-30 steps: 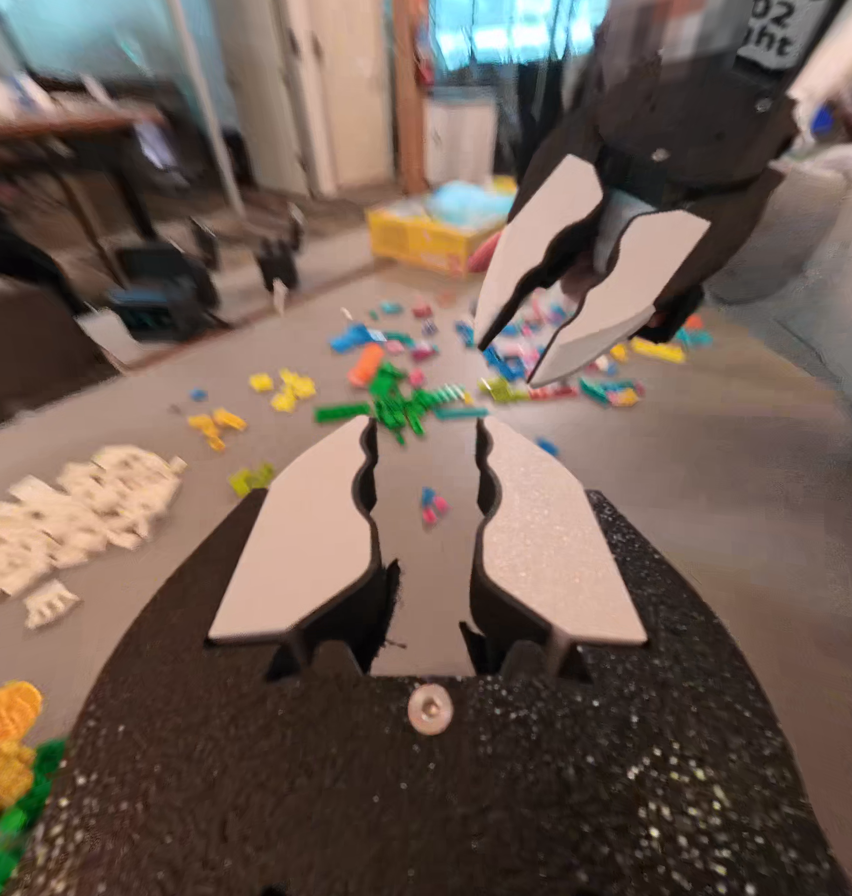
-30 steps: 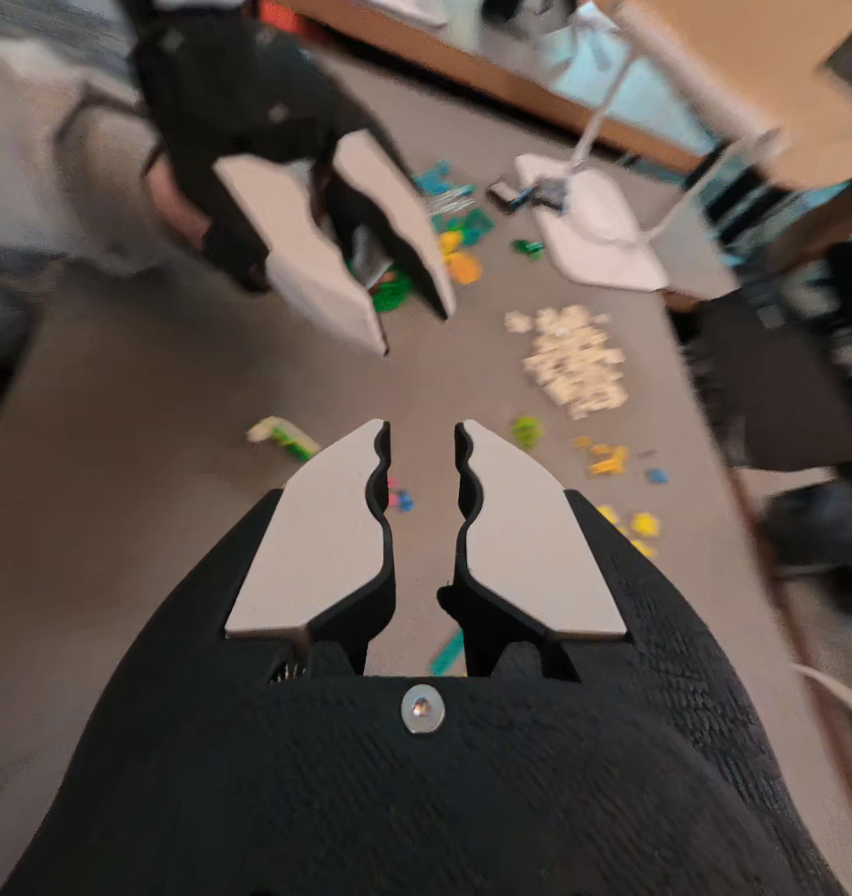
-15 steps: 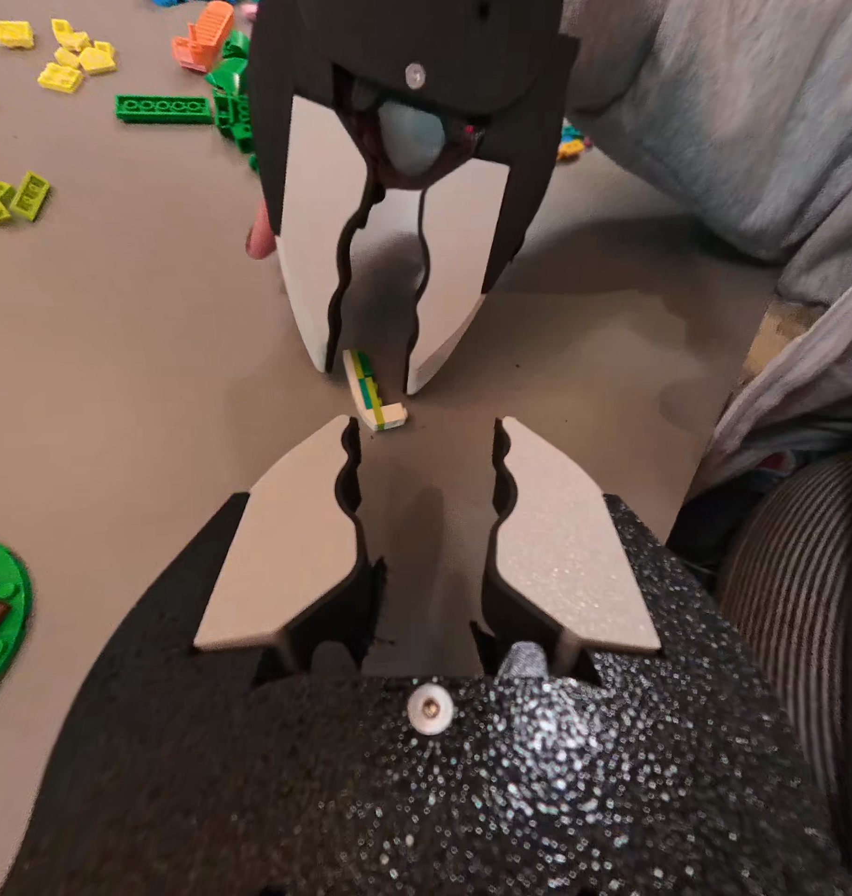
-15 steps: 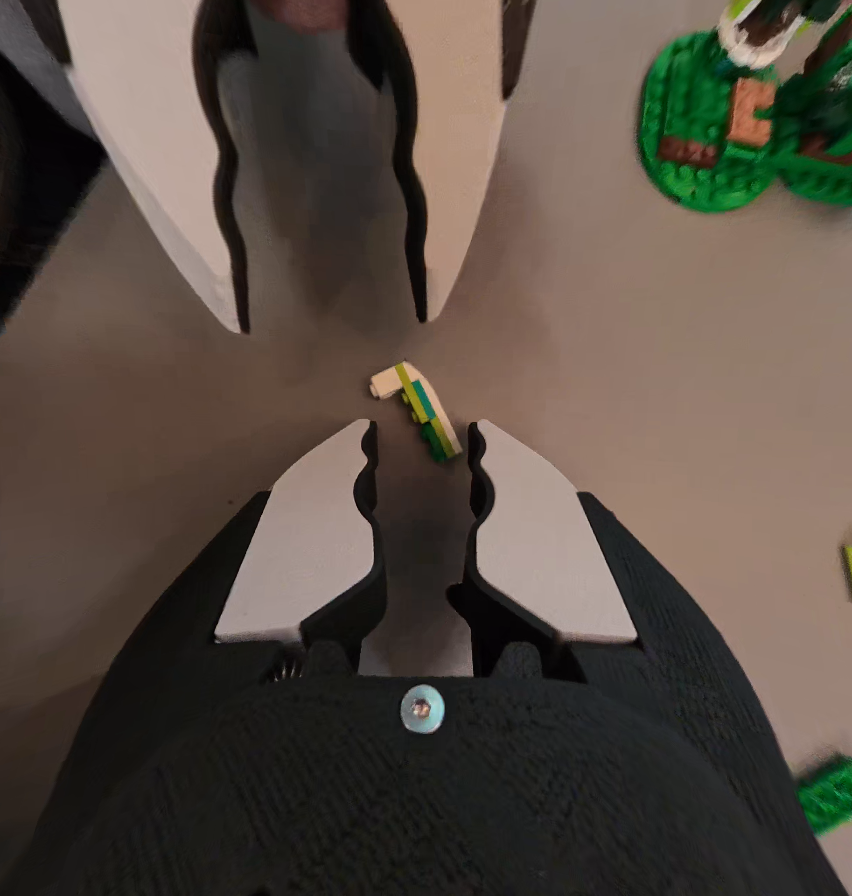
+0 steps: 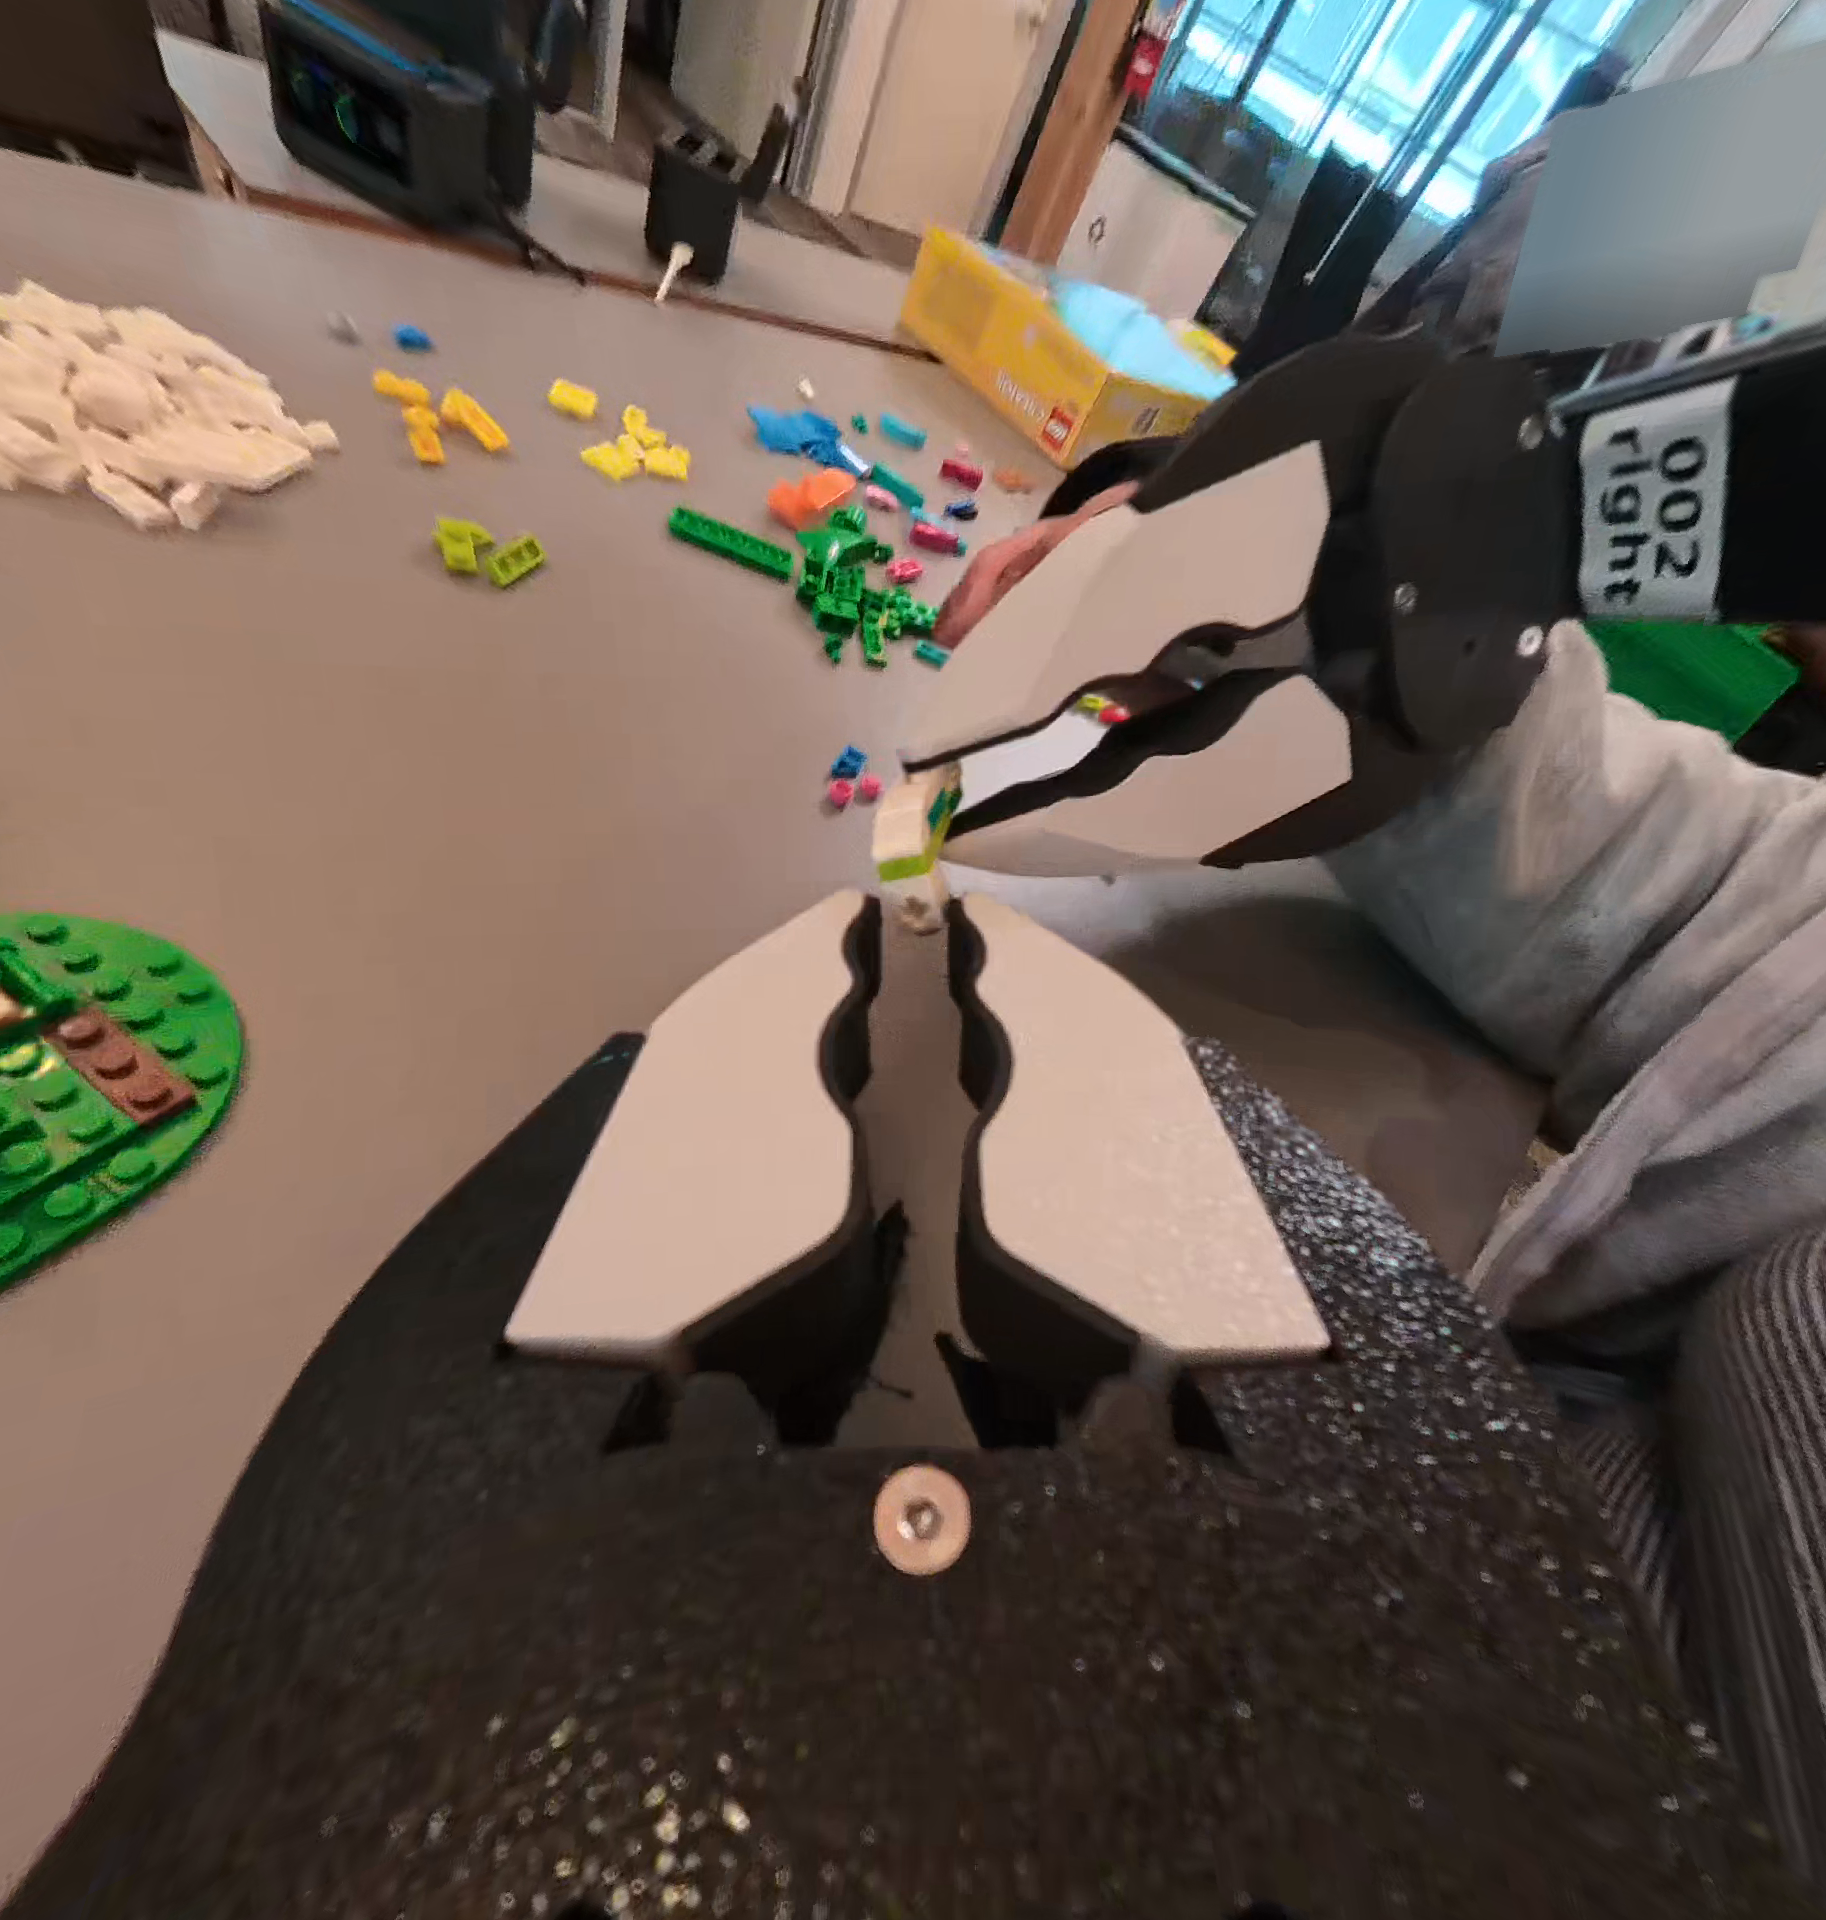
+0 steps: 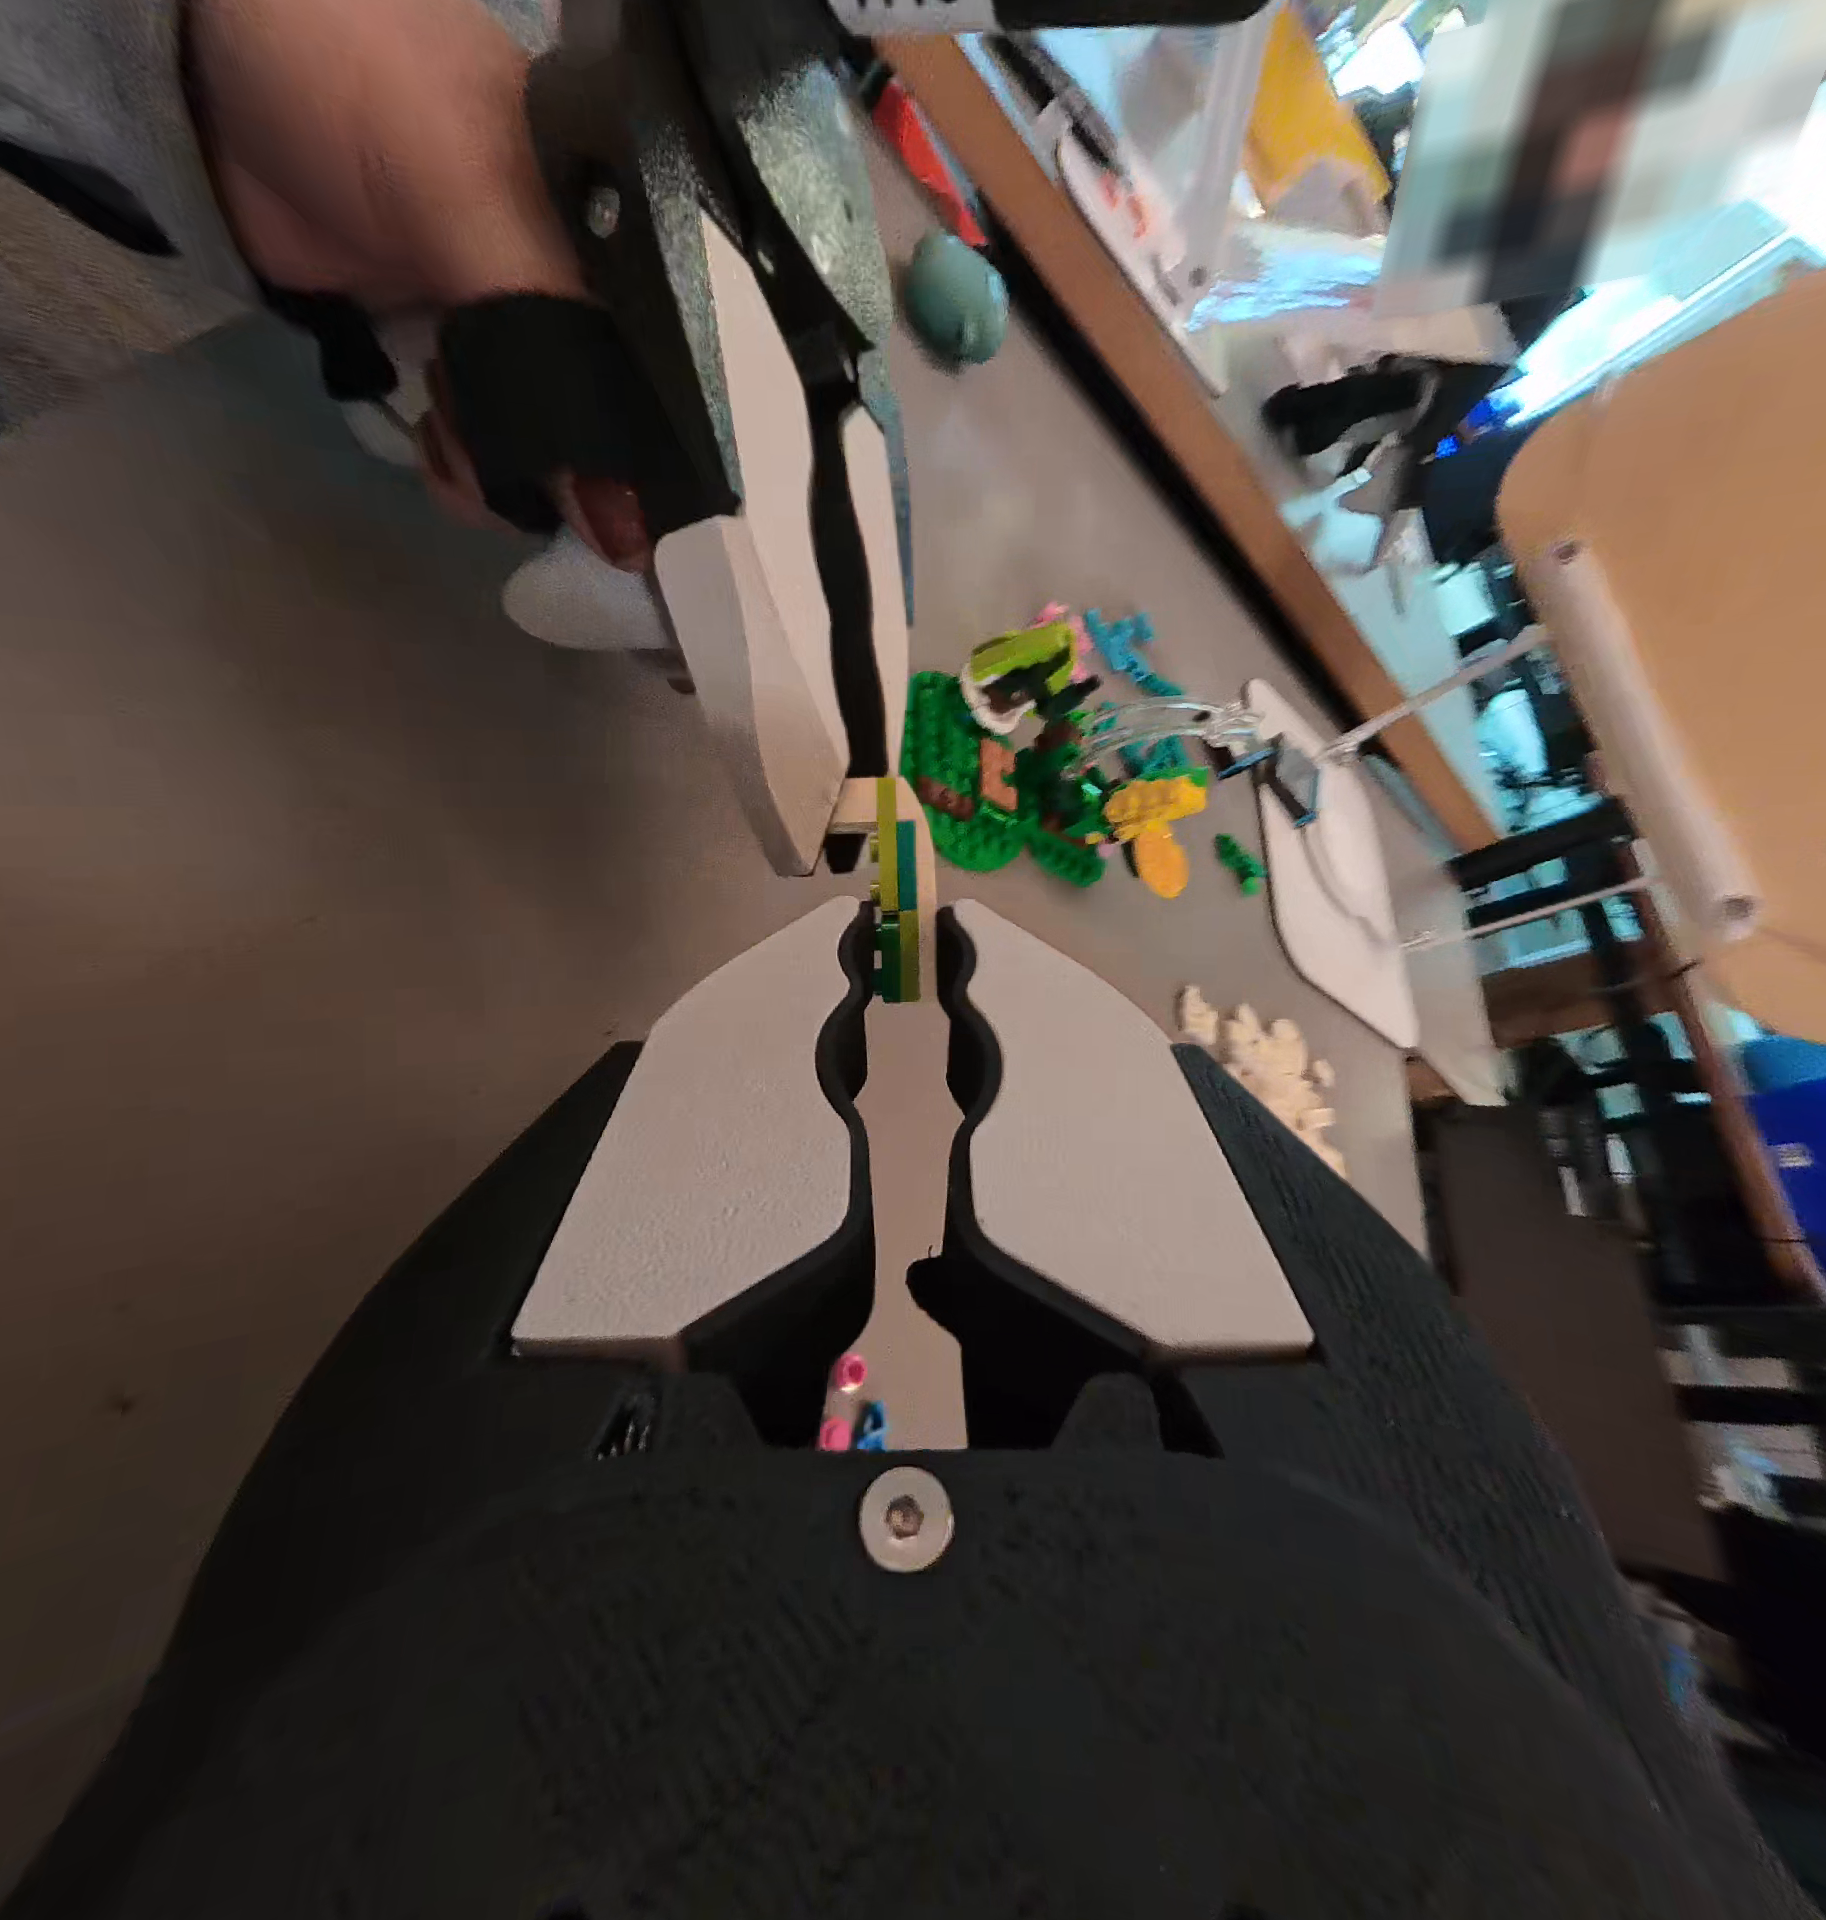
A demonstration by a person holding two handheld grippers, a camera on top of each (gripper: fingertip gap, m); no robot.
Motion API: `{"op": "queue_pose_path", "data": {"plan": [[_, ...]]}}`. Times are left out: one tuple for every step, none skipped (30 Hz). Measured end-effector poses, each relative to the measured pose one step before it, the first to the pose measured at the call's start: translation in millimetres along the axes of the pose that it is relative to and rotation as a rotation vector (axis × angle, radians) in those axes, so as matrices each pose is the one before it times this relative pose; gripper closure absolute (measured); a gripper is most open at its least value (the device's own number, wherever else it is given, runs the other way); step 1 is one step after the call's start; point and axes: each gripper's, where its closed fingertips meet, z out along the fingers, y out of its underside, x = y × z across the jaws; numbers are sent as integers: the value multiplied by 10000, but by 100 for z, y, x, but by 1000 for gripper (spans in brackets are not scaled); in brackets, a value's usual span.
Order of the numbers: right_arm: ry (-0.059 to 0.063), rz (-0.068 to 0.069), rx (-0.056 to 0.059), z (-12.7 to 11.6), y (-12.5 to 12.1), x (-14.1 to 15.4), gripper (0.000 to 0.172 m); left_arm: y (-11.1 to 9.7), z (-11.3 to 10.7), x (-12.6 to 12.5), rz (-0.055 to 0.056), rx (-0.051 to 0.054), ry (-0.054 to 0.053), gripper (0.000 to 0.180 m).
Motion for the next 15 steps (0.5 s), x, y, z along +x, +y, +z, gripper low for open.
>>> {"op": "queue_pose_path", "data": {"plan": [[258,-229,22,-78,-244,268,162,-302,-113,220,63,97,76,171],[261,-200,24,-103,-209,285,162,-346,-98,91,125,150,-28,172],[237,-166,15,-105,-157,264,162,-320,-40,100,139,135,-5,172],[198,-121,-6,-122,-118,225,162,-273,-22,139,131,114,45,172],[174,-78,16,-138,-133,206,162,-306,-11,158,85,138,78,172],[179,-23,50,-177,-177,246,162,-344,-18,186,-40,190,122,172],[219,-70,82,-184,-223,270,162,-366,-25,187,-162,209,135,173],[215,-128,45,-162,-187,242,162,-301,1,189,-141,155,105,173],[185,-172,-26,-116,-108,213,162,-173,57,104,-42,60,24,173],[138,-209,-48,-90,-84,145,162,-208,46,100,-41,78,11,172],[46,-211,-72,-42,-37,1,162,-291,12,112,-38,107,19,169],[95,-163,-56,-20,-48,58,162,-244,-27,0,45,77,-69,173],[77,-107,-19,-4,-59,55,162,42,5,-44,183,-131,-88,172],[5,-17,-57,19,44,17,162,143,46,-61,186,-243,-106,172],[35,54,-52,47,56,11,162,-71,14,-49,136,-90,-97,172]]}}
